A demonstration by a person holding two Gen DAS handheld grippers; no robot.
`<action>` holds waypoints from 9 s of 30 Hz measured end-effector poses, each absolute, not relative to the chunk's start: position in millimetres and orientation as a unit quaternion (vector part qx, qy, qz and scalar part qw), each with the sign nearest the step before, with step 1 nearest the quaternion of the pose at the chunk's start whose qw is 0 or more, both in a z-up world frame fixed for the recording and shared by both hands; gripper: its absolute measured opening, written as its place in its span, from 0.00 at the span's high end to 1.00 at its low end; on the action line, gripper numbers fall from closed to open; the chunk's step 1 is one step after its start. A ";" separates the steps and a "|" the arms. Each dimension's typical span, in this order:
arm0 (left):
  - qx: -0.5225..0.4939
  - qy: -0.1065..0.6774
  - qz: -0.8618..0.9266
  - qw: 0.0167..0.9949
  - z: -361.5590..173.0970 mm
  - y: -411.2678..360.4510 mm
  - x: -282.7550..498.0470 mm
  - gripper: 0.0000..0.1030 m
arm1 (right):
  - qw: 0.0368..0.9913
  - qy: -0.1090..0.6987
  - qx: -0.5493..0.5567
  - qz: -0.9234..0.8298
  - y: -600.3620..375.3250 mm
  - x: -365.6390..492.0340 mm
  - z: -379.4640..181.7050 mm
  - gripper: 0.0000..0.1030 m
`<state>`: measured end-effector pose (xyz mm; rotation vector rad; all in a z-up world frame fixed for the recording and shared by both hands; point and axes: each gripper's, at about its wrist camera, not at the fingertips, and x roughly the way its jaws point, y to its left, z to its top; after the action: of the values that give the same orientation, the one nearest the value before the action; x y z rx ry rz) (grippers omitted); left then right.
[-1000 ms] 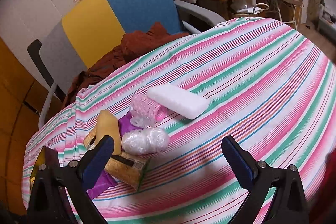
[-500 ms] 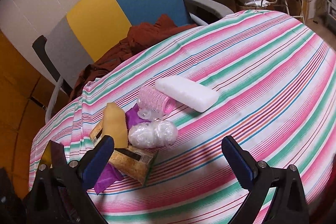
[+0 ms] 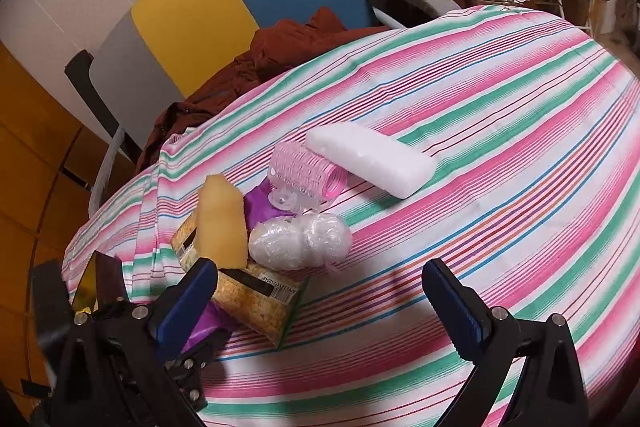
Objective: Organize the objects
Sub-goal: 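Grasp the purple packet with the left tool while the right tool grasps the cracker packet, then carry purple packet and cracker packet into the gold tray, open both tools, then move both tools back toward the remaining items on the cloth, then grasp the yellow sponge with the left tool while the right tool grasps the plastic-wrapped item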
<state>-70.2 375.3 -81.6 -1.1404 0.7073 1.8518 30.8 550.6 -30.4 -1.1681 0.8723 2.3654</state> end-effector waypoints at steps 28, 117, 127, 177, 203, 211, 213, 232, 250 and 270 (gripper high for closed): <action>-0.432 0.172 0.769 0.439 -82.1 294.3 14.7 0.58 | 0.082 0.135 -0.504 0.849 480.3 -43.2 -65.8 0.00; -0.392 -0.050 0.909 0.131 9.8 35.3 -97.5 0.38 | -0.188 0.107 -0.468 0.857 221.9 -31.8 -13.8 0.21; -0.371 -0.032 0.922 0.108 13.0 31.4 -63.6 0.38 | -0.138 0.065 -0.440 0.885 213.9 -13.9 -0.9 0.08; -0.346 0.111 0.913 0.187 13.0 114.4 -10.5 0.38 | 0.081 0.053 -0.385 0.918 371.8 -4.7 28.5 0.00; -0.381 0.146 0.863 0.298 2.3 221.4 -28.4 0.38 | 0.238 0.243 -0.369 0.865 549.7 13.7 -4.7 0.00; -0.401 0.158 0.847 0.312 -8.1 267.5 -59.3 0.38 | 0.241 0.305 -0.360 0.848 571.5 26.6 -7.8 0.00; -0.404 0.159 0.842 0.321 -9.4 277.7 -65.2 0.38 | 0.242 0.317 -0.360 0.843 575.4 28.6 -9.7 0.00; -0.503 0.030 0.786 0.359 -60.6 356.0 -100.5 0.26 | 0.220 0.319 -0.368 0.845 571.0 24.4 -10.6 0.00; -0.525 0.009 0.788 0.322 -86.2 374.3 -122.5 0.33 | 0.214 0.315 -0.382 0.842 573.4 20.3 -18.4 0.00; -0.480 0.076 0.803 0.344 -82.2 315.5 -70.2 0.35 | 0.167 0.232 -0.488 0.825 544.2 -17.6 -63.5 0.00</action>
<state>-70.2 315.5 -82.2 -1.2476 0.1985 2.0878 -17.6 544.2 -63.5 -1.3875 0.6605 2.3469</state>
